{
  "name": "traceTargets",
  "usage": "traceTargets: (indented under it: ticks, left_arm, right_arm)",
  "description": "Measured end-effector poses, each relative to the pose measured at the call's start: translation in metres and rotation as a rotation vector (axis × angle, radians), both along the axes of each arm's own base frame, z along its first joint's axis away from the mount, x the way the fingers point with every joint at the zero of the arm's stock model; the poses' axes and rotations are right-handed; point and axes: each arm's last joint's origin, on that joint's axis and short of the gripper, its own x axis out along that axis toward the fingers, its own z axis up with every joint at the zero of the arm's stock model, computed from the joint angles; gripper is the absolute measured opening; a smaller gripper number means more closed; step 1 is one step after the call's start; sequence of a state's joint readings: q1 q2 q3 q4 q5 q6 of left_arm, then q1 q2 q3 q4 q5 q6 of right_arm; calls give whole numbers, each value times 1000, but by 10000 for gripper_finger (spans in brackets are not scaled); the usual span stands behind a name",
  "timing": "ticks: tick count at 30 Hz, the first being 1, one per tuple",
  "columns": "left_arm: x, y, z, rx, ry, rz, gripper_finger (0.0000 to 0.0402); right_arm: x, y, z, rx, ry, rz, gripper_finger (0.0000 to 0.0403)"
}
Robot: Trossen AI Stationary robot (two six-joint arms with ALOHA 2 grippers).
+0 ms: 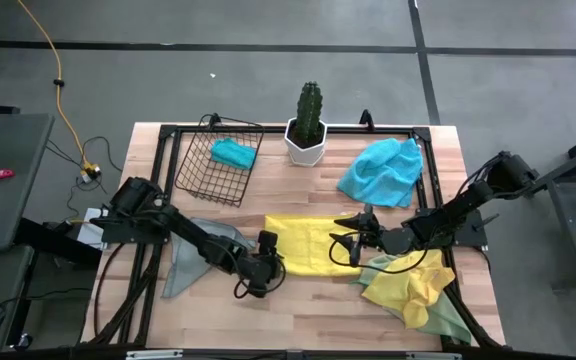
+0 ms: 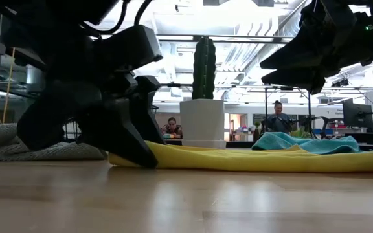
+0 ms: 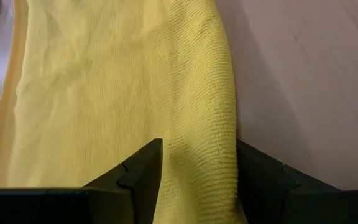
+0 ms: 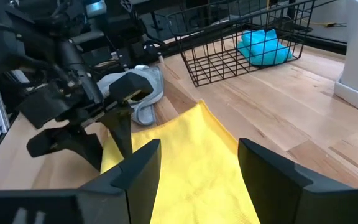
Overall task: Fold microfiber towels
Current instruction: Fold the left yellow microfiber towel on the table
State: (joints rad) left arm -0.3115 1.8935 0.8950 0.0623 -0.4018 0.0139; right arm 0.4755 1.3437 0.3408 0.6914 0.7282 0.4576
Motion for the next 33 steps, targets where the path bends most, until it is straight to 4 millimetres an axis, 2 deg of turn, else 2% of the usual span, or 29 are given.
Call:
traceTargets:
  ticks: [3,7,14,19,22,24,33]
  left_arm:
    - [-6,-3,10,-10,-2,-12,172]
    - [-9,-12,35,-58,-85,-31,172]
    - [-14,-28,74,-236,-245,-99,172]
    - [-24,-23,57,-323,-425,-136,172]
    - [-34,-11,42,-407,-506,-81,172]
    - [-38,-6,39,-467,-547,-39,172]
    - [-48,-1,25,-488,-413,95,172]
  right_arm:
    - [0,0,0,-11,3,3,206]
    - [0,0,0,-9,0,4,206]
    - [0,0,1,-6,-4,5,206]
    - [0,1,1,-4,-6,7,206]
    - [0,1,1,-4,-7,9,206]
    - [0,1,1,-3,-6,9,206]
    - [0,-1,0,22,-5,-4,206]
